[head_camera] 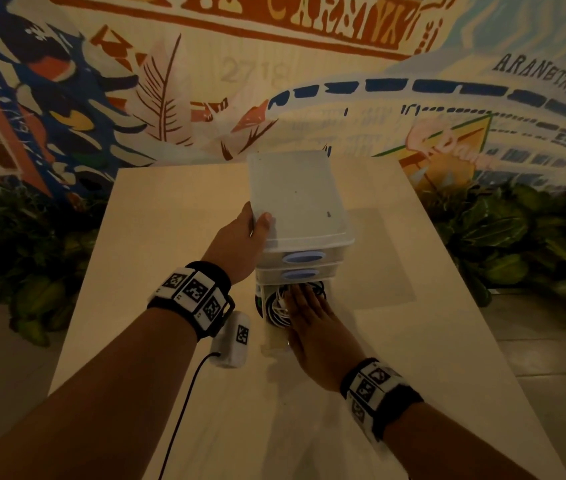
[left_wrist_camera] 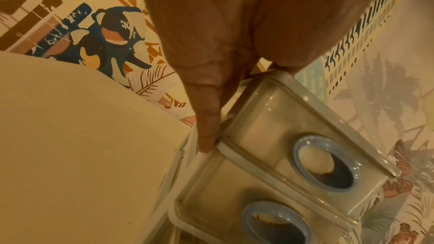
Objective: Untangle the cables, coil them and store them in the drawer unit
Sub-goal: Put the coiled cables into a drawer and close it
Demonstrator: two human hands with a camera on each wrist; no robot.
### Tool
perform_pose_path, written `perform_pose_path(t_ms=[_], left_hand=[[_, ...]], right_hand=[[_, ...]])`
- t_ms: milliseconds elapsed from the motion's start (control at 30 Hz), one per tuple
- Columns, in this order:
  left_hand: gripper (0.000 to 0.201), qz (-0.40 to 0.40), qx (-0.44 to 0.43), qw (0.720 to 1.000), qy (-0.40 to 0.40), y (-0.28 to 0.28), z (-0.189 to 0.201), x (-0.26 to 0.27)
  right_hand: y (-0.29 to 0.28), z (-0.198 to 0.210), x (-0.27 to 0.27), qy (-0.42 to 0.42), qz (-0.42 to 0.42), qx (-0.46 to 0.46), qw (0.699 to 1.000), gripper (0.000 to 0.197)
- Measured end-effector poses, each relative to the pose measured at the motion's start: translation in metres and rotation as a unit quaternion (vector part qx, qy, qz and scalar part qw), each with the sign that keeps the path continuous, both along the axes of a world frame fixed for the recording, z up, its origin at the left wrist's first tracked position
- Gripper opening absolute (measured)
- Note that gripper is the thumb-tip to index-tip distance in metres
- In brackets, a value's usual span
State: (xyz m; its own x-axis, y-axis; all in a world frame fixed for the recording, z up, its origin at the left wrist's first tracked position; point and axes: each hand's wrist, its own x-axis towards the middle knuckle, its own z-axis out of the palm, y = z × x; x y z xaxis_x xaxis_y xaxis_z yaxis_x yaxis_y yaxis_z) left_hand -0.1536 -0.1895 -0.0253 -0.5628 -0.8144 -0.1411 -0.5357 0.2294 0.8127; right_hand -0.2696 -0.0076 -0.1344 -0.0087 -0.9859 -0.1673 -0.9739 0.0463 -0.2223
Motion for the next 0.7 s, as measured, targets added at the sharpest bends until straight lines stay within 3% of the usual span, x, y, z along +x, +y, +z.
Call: perform_pose_path(t_ms=[233,333,367,433,467,500,567,600,633,700], left_hand=[[0.045,0.004,0.010,1.000,0.016,0.000,-0.001,0.001],[0.043,0.005,0.010,1.000,0.026,0.001,-0.001,0.002],[0.044,0.006,0.009,0.999,0.030,0.001,-0.002,0.003],[0.044,0.008,0.006,0.999,0.030,0.003,-0.001,0.003],[0.043,0.009,0.004,1.000,0.026,0.004,-0.001,0.003],[0.043,0.011,0.002,1.000,0.022,0.005,0.000,0.002],[0.044,0.014,-0.001,1.000,0.018,0.007,0.000,0.001],[0.044,0.015,-0.003,1.000,0.016,0.007,0.000,0.000],[0.044,0.014,-0.004,1.000,0.012,0.007,0.000,0.000],[0.044,0.012,-0.002,1.000,0.007,0.006,0.001,0.000]], right_hand=[[0.012,0.031,-0.005,-0.081,-0.021,-0.119,0.989,0.063],[0.041,0.046,-0.005,-0.160,-0.147,-0.210,0.953,0.037],[0.054,0.044,-0.004,-0.178,-0.195,-0.207,0.942,0.027],[0.073,0.032,0.001,-0.227,-0.299,-0.110,0.920,0.022],[0.079,0.024,0.004,-0.297,-0.361,-0.043,0.883,0.025],[0.080,0.017,0.008,-0.404,-0.422,0.006,0.812,0.028],[0.074,0.009,0.017,-0.605,-0.506,0.052,0.613,0.030],[0.069,0.009,0.021,-0.667,-0.523,0.048,0.528,0.029],[0.063,0.011,0.026,-0.707,-0.536,0.031,0.460,0.027],[0.052,0.016,0.034,-0.752,-0.542,-0.006,0.375,0.022]])
